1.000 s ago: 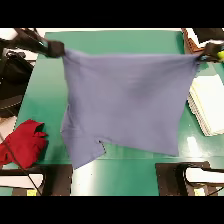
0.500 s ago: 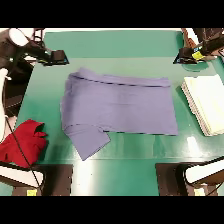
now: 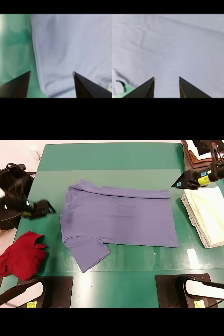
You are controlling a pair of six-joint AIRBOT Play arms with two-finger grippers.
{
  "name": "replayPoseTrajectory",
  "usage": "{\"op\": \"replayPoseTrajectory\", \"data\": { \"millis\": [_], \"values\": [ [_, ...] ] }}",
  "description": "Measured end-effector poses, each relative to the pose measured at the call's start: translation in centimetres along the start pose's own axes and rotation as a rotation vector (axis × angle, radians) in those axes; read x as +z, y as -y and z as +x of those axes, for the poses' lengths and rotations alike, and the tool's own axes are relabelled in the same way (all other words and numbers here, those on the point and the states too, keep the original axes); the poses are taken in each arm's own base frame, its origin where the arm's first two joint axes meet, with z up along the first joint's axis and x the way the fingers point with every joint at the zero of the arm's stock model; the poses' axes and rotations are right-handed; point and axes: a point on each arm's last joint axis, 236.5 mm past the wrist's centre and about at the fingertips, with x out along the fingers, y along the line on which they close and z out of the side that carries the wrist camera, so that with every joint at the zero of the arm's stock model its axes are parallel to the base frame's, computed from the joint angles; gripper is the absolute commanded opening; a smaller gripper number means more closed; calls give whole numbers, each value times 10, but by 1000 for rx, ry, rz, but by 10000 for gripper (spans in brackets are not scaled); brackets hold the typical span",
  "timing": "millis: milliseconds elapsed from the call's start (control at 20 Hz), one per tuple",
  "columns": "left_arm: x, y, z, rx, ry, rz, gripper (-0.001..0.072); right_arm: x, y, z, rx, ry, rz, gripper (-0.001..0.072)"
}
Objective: Fold the shirts.
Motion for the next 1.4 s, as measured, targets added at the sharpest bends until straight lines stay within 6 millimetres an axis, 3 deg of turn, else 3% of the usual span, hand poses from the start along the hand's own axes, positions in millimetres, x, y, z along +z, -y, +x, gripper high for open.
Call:
{"op": "replayPoseTrajectory", "data": {
  "millis": [100,200,250,550,750,800,900,950,1050,1150,1250,1300,1400],
  "values": [
    [-43,-13,21,-13,-72,-58,617,-8,-14,2,23,11,-18,343],
    [-72,-19,37,-22,-120,-94,549,-14,-24,5,35,19,-34,343],
    [-80,-19,42,-24,-132,-98,550,-16,-28,6,41,22,-41,343],
    [-112,-7,65,-20,-200,-53,550,-15,-41,1,53,43,-70,343],
    [-115,3,76,-11,-195,-18,545,-16,-46,-1,65,45,-78,343],
    [-115,6,78,-12,-191,-14,450,-16,-47,-2,67,43,-78,343],
    [-114,6,80,-4,-185,-13,81,-19,-47,-2,67,32,-78,343],
    [-113,7,81,-1,-176,-16,24,-22,-45,-2,67,21,-72,343],
    [-111,7,82,4,-168,-13,23,-33,-33,0,60,-6,-38,343],
    [-105,10,79,3,-152,-4,23,-51,-9,2,25,-36,21,343],
    [-97,14,74,-2,-133,12,24,-83,33,3,-63,-84,111,385],
    [-93,17,71,-5,-120,20,24,-105,59,3,-114,-114,175,501],
    [-84,21,66,-11,-100,34,24,-154,103,5,-171,-176,331,507]
  ]
}}
